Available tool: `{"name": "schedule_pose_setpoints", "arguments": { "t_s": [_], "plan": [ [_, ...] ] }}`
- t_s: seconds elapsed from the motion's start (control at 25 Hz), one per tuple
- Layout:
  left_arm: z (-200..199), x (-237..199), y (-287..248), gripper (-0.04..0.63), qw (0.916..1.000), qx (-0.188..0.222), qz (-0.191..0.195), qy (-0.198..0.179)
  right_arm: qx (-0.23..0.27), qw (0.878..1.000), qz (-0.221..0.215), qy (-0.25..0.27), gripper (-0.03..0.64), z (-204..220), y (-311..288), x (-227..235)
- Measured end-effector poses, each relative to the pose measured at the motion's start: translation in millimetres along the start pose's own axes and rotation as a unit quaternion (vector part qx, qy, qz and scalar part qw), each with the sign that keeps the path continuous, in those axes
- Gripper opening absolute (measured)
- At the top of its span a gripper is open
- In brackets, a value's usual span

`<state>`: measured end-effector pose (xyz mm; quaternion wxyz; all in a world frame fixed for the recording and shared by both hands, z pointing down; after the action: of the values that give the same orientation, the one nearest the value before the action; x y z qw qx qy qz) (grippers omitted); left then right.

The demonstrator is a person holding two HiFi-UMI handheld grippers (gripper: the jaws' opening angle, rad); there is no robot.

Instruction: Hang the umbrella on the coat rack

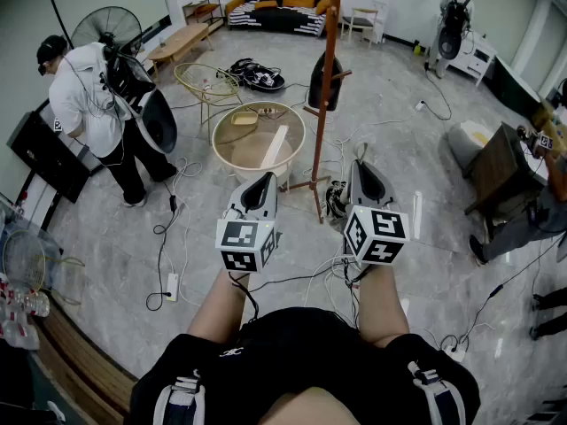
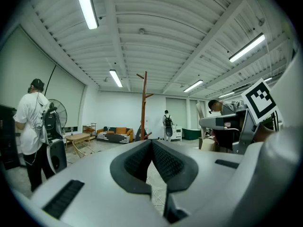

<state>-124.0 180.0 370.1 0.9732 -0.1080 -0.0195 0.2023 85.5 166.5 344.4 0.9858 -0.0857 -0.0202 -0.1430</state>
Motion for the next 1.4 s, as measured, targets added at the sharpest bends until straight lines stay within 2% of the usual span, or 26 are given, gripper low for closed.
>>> {"name": "schedule_pose_setpoints", "arguments": {
  "t_s": [0.24,0.64,0.96,1.2,1.4],
  "plan": [
    [-9.4,8.4,3.8,0.017,0.9999,0.006,-0.008,-0.006,-0.001,1.000,0.014,0.013,0.015,-8.0,5.3,12.4],
    [-2.1,52.9,-27.5,0.017,0.9998,0.008,-0.016,-0.009,-0.005,0.999,-0.028,0.017,0.017,4.3,6.8,50.5],
    [9.0,69.5,-42.7,0.017,0.9993,0.000,-0.037,0.008,-0.011,0.998,-0.051,0.038,0.017,7.1,-4.9,70.7],
    [7.0,59.6,-84.2,0.017,0.9993,0.004,-0.034,0.014,-0.016,0.998,-0.051,0.042,0.017,6.2,-40.7,90.9],
    [-2.3,39.6,-144.1,0.017,0.9997,0.011,-0.017,0.014,-0.022,0.998,-0.052,0.042,0.017,-1.0,-91.4,106.5]
  ]
}}
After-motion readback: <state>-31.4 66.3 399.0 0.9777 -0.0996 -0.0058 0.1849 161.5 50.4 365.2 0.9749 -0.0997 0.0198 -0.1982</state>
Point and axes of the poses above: the fingertips, and each gripper's own axes: y backward along the fingers, x to its right, z out of its underside, the point moved 6 cm from there along y, backward along the fingers, and after that the axes turned 9 degrees about -x, right-handed, at the moved point
